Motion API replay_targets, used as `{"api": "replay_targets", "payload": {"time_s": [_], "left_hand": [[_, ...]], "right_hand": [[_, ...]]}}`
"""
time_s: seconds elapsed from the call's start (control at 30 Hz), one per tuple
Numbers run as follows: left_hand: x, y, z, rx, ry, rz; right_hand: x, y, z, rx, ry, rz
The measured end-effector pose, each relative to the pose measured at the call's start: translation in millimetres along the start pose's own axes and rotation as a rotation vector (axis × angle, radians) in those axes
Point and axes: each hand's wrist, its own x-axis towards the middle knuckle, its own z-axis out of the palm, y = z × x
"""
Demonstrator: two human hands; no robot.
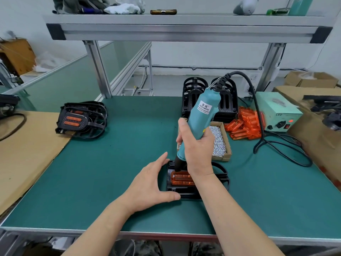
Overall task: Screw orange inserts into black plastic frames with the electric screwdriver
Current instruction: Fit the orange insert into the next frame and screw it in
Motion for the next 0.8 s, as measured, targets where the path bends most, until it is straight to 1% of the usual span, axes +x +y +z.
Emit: {"api": "replay_targets", "payload": {"time_s": [0.1, 0.3, 0.47, 0.57, 0.8], "left_hand": [[0.4, 0.5, -0.2, -0.001, 0.003, 0.0], [0.4, 4.3, -1.3, -0.014, 0.004, 0.007], [0.0, 2.5, 0.1, -0.001, 0.007, 0.003], [0.9, 0.2, 1.0, 0.013, 0.006, 0.003], [0.9, -2.7, 2.5, 0.025, 0.013, 0.008]], "right_hand": [[-0.2, 1.4, 0.4, -0.004, 0.002, -0.02], [-6.9, 3.6, 5.2, -0.049, -0.051, -0.049], [-7.3, -1.5, 1.8, 0.0, -0.021, -0.012], [-7.8, -5.6, -2.4, 0.046, -0.037, -0.004], [-5.2, -20.4, -6.1, 0.056, -0.097, -0.069]]}}
